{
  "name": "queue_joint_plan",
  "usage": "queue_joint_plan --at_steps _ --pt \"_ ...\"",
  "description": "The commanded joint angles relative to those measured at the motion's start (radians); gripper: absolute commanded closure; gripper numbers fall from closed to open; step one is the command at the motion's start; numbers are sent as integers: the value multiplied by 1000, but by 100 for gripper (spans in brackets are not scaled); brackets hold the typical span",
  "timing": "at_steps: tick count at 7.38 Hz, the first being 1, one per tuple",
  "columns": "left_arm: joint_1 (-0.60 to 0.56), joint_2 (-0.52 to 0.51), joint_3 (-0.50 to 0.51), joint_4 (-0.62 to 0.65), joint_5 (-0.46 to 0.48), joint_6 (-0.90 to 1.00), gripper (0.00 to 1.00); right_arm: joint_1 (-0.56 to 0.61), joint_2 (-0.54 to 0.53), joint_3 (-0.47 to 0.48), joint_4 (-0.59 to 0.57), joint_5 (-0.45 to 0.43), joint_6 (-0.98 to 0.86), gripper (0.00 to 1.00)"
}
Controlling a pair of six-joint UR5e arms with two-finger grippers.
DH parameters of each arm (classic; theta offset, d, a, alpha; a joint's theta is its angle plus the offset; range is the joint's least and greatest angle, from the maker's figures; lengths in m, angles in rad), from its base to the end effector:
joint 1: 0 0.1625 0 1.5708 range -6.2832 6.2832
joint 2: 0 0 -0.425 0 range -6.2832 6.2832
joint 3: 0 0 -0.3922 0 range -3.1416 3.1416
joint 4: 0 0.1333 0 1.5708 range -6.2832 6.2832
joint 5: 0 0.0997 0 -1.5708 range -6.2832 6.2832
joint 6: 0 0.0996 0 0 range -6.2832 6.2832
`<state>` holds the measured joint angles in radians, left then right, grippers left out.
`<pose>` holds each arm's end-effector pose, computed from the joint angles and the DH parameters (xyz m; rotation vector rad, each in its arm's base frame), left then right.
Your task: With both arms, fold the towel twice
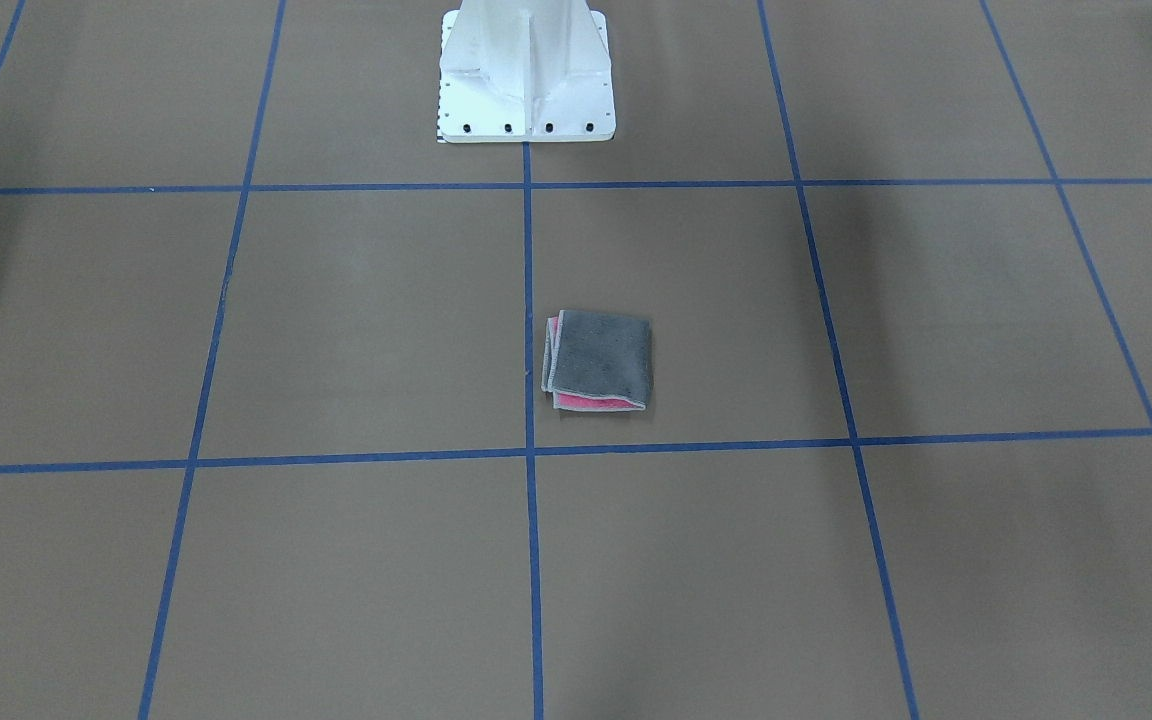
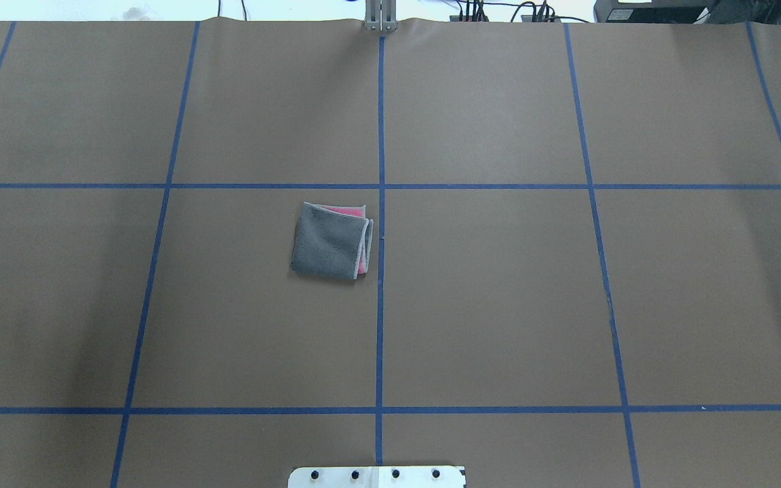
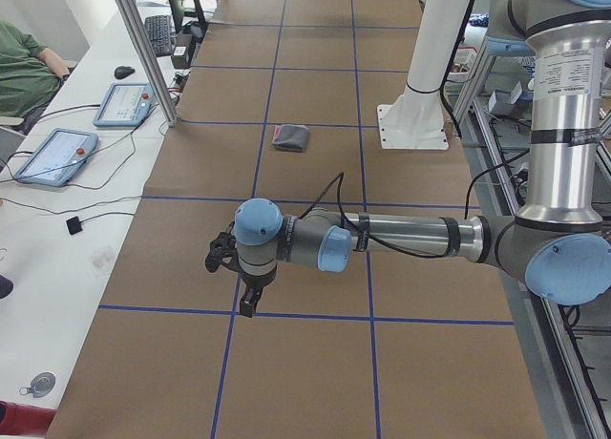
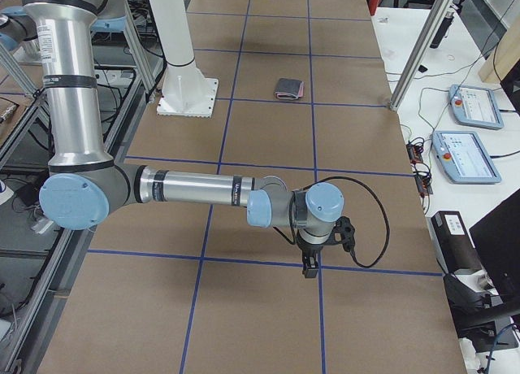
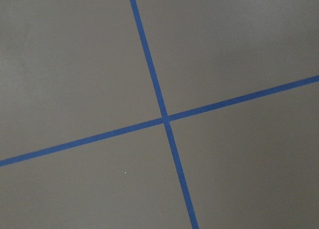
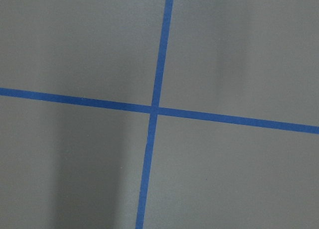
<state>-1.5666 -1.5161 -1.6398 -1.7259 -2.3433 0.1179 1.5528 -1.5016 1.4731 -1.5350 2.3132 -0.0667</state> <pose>-0.0618 -0.4795 0.6348 0.2047 0.7612 0.1812 0.0566 -0.5228 0.6703 0.0250 -0.7422 -0.0835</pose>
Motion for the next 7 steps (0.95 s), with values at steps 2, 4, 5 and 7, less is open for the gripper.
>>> queue_joint_plan --at_steps 2,4,5,7 --pt "5 10 -2 8 36 -4 0 49 21 94 -167 26 4 0" --pt "14 10 6 8 50 -3 0 81 -46 154 -165 121 4 0" --pt "14 11 8 9 48 -3 0 81 -51 159 -163 118 1 0" --pt "14 13 9 8 48 -1 0 79 -74 148 -159 112 -1 0"
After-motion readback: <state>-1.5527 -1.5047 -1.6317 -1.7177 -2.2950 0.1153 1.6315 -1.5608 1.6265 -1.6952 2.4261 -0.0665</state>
